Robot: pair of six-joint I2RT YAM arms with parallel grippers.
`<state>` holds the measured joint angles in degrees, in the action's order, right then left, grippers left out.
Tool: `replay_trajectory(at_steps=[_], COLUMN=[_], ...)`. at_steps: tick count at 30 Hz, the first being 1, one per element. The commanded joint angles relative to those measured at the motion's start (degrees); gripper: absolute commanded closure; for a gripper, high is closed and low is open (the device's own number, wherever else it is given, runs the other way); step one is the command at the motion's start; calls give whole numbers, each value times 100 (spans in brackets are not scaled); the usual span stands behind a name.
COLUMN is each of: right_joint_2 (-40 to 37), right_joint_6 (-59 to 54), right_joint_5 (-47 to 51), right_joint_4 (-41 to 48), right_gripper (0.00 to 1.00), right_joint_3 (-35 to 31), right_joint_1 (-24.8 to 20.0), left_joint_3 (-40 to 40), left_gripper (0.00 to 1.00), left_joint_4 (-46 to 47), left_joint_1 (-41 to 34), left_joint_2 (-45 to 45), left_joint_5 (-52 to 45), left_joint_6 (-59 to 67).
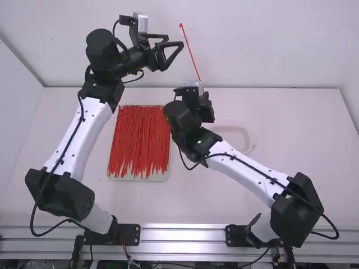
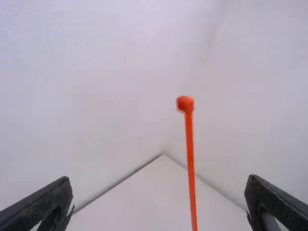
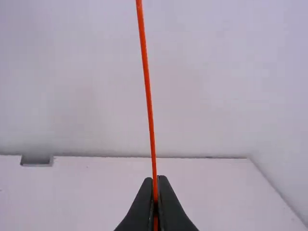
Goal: Fasten the cable tie
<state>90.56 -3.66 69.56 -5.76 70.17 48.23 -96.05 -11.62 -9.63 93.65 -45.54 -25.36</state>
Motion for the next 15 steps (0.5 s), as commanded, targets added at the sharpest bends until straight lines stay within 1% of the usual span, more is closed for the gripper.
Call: replay_trajectory(at_steps=[1, 2, 3, 5, 7, 11, 15], right_joint_2=[-151, -151, -151, -153, -151, -153, -151], right_joint_6=[-28, -26, -28, -24, -39, -87, -11], right_joint_5=[595, 660, 717, 863, 981, 1021, 1023], right_joint_4=[-46, -46, -57, -68, -79, -114, -111], right_gripper=[100, 100, 100, 100, 100, 100, 100], right_joint_3=[166, 166, 166, 166, 166, 166, 166], right_joint_1=[175, 227, 267, 334, 361, 350, 343], left_joint_3=[-140, -140, -140, -140, -140, -140, -140], left_gripper=[12, 18, 27, 40, 47, 53, 54], left_joint_4=[-114, -140, -146, -146, -116, -219, -293], left_joint_1=[-160, -195, -225, -273, -275, -271, -210], left_joint_2=[-17, -17, -17, -17, -20, -20, -20], left_joint_5=[20, 48, 109, 234, 317, 304, 295], left_joint_6=[-142, -142, -144, -146, -229, -348, -400])
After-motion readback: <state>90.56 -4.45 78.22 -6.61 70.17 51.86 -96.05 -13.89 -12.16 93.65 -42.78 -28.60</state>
